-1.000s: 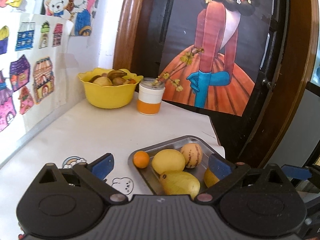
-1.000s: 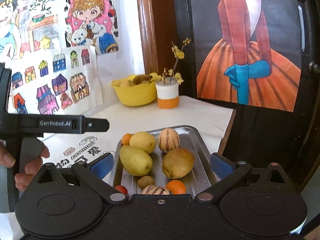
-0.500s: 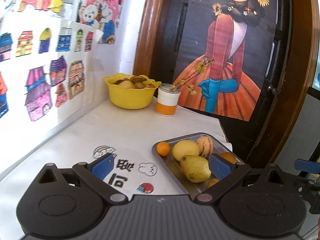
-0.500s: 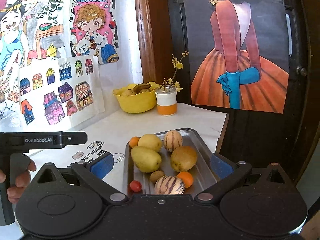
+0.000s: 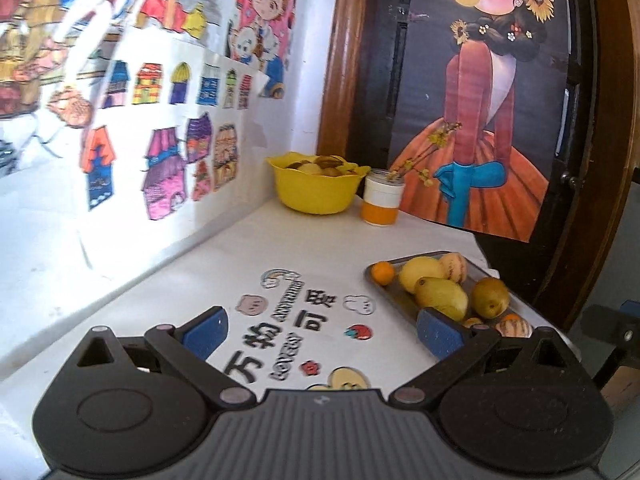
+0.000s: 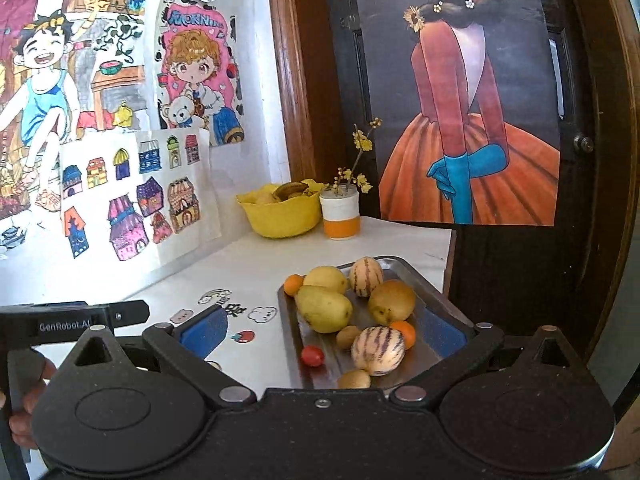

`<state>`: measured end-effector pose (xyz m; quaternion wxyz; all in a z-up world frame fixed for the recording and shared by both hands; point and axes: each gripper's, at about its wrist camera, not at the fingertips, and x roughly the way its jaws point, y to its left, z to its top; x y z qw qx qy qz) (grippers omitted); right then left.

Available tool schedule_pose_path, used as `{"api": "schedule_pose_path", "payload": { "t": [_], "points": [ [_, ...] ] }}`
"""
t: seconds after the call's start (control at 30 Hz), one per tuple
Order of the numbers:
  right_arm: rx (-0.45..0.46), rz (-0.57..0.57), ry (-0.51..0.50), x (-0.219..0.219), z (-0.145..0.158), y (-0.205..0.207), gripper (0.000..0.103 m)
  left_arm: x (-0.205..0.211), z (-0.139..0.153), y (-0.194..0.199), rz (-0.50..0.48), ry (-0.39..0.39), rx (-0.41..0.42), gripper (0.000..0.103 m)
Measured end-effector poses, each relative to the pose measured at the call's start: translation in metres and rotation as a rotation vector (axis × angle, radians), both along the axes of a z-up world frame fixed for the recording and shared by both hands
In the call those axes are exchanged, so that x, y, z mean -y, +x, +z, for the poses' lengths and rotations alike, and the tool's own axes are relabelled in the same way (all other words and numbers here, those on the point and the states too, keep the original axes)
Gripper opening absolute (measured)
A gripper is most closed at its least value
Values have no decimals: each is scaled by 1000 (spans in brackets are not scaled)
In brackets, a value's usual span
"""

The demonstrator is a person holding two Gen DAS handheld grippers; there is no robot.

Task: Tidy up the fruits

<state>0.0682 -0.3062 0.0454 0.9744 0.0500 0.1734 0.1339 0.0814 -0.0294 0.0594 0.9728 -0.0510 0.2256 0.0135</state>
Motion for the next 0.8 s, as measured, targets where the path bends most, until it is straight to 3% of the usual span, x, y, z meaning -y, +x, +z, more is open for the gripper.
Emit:
{"api": "schedule_pose_path", "payload": {
  "t": [0.57,0.8],
  "points": [
    [87,-66,-53,-45,-35,-48,102,-36,-37,-53,91,26,-23,102],
    [117,-61,-75,-56,-53,-62,102,-38,-46,-71,113,62,29,103]
  ]
}}
